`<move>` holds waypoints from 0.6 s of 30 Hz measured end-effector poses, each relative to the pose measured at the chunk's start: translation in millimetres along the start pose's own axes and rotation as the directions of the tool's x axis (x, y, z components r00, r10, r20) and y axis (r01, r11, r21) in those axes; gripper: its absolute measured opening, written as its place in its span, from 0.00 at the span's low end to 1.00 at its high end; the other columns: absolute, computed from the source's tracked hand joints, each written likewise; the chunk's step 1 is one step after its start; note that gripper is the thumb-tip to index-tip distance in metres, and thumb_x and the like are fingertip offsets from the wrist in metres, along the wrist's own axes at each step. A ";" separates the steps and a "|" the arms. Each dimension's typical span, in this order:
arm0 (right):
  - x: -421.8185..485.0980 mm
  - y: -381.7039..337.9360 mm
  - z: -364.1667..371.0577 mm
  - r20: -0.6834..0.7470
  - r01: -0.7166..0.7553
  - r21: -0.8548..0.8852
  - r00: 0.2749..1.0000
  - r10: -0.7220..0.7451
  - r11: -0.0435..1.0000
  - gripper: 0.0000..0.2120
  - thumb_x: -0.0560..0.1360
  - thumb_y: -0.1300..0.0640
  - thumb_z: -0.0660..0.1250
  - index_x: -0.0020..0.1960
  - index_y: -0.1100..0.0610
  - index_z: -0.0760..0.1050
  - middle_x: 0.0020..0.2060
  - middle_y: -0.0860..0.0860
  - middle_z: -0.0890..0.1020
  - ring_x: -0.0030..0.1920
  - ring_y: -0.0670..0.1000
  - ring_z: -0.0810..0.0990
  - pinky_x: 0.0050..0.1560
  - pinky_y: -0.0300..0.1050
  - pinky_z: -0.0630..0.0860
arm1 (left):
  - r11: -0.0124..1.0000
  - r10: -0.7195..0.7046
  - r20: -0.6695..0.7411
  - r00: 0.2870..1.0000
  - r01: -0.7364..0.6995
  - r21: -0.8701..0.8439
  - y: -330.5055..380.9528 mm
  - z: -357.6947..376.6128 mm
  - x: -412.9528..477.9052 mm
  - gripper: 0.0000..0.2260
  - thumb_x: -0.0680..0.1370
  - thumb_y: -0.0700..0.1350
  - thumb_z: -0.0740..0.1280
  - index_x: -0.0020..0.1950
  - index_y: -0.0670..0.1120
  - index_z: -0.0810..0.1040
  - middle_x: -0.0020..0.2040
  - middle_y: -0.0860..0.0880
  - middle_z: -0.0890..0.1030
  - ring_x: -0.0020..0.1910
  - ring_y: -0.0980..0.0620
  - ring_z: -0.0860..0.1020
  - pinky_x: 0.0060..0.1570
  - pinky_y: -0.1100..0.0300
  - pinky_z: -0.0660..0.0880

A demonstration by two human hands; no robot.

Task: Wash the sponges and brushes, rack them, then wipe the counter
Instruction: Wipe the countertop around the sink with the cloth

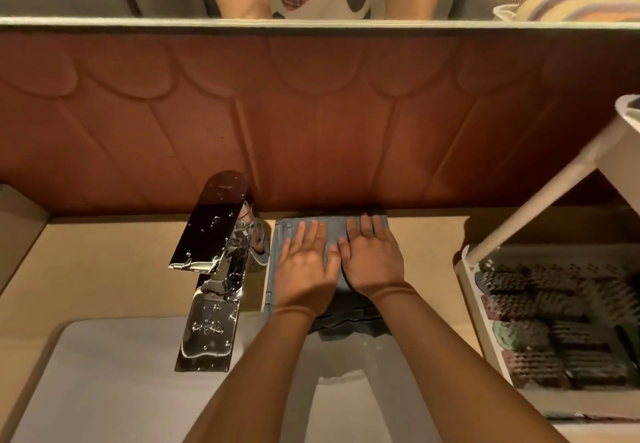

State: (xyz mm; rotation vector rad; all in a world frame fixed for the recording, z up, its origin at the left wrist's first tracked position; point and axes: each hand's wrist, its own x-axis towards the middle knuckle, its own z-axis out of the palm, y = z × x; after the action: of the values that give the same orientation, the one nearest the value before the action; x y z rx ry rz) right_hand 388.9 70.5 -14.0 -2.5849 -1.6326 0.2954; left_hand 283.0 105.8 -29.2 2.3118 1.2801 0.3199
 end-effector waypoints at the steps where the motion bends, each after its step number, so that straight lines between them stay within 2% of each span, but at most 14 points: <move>1: 3.4 -1.1 0.1 -0.009 -0.004 0.006 1.000 0.004 1.000 0.28 0.78 0.48 0.43 0.74 0.59 0.56 0.73 0.60 0.60 0.74 0.59 0.55 0.74 0.50 0.49 | 1.000 0.000 -0.010 1.000 -0.001 -0.016 -0.1 0.5 2.4 0.30 0.74 0.55 0.43 0.75 0.47 0.58 0.77 0.50 0.58 0.77 0.53 0.50 0.73 0.58 0.44; 4: 7.0 -7.0 5.0 -0.028 -0.050 -0.002 0.998 0.050 0.999 0.29 0.78 0.47 0.43 0.72 0.61 0.62 0.71 0.62 0.65 0.73 0.61 0.60 0.73 0.53 0.53 | 0.997 0.010 -0.043 0.999 -0.014 -0.076 -2.8 -0.7 8.5 0.30 0.74 0.53 0.43 0.74 0.46 0.61 0.75 0.49 0.61 0.76 0.53 0.53 0.73 0.58 0.47; 5: 5.7 -10.0 7.0 -0.053 -0.074 -0.006 0.996 0.073 0.997 0.32 0.75 0.46 0.42 0.70 0.62 0.66 0.68 0.63 0.69 0.70 0.63 0.65 0.71 0.55 0.58 | 0.995 0.016 -0.050 0.999 -0.021 -0.098 -3.9 -1.5 9.8 0.29 0.74 0.52 0.43 0.74 0.46 0.62 0.75 0.49 0.63 0.76 0.53 0.55 0.73 0.59 0.48; 7: 3.5 -13.8 13.4 -0.051 -0.116 0.021 0.992 0.117 0.993 0.31 0.72 0.46 0.46 0.61 0.64 0.76 0.59 0.64 0.78 0.62 0.64 0.75 0.63 0.60 0.70 | 0.990 0.021 -0.046 0.999 -0.028 -0.135 -5.5 -3.9 11.9 0.29 0.74 0.50 0.43 0.73 0.45 0.63 0.74 0.48 0.64 0.76 0.53 0.56 0.72 0.59 0.49; 9: 1.6 -16.6 15.9 -0.060 -0.129 0.028 0.990 0.130 0.991 0.30 0.72 0.45 0.50 0.59 0.64 0.77 0.56 0.64 0.80 0.59 0.64 0.77 0.60 0.60 0.72 | 0.984 0.018 -0.046 0.999 -0.026 -0.178 -7.1 -6.8 12.0 0.29 0.74 0.49 0.43 0.73 0.45 0.64 0.74 0.48 0.65 0.75 0.54 0.57 0.73 0.60 0.50; 14: 3.3 -12.9 21.4 -0.091 -0.082 0.028 0.992 0.085 0.996 0.36 0.72 0.37 0.48 0.66 0.63 0.71 0.63 0.65 0.74 0.65 0.65 0.71 0.66 0.61 0.65 | 0.925 -0.062 -0.066 0.996 0.033 -0.379 -7.0 -10.0 10.2 0.27 0.75 0.47 0.45 0.70 0.45 0.68 0.72 0.48 0.68 0.73 0.55 0.61 0.74 0.58 0.54; 18: 0.7 -1.9 21.0 -0.052 0.010 -0.022 0.999 -0.011 1.000 0.41 0.71 0.34 0.38 0.76 0.59 0.49 0.75 0.61 0.53 0.75 0.61 0.49 0.74 0.56 0.45 | 0.883 -0.179 -0.095 0.979 0.117 -0.454 -3.6 -3.2 1.5 0.18 0.80 0.43 0.55 0.69 0.45 0.71 0.71 0.47 0.69 0.73 0.52 0.62 0.73 0.58 0.56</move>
State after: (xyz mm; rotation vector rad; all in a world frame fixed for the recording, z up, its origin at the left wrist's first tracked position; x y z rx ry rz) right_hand 383.3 71.0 -34.3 -2.5759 -1.6415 0.2089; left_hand 279.8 109.6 -28.3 1.8177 1.2797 0.6541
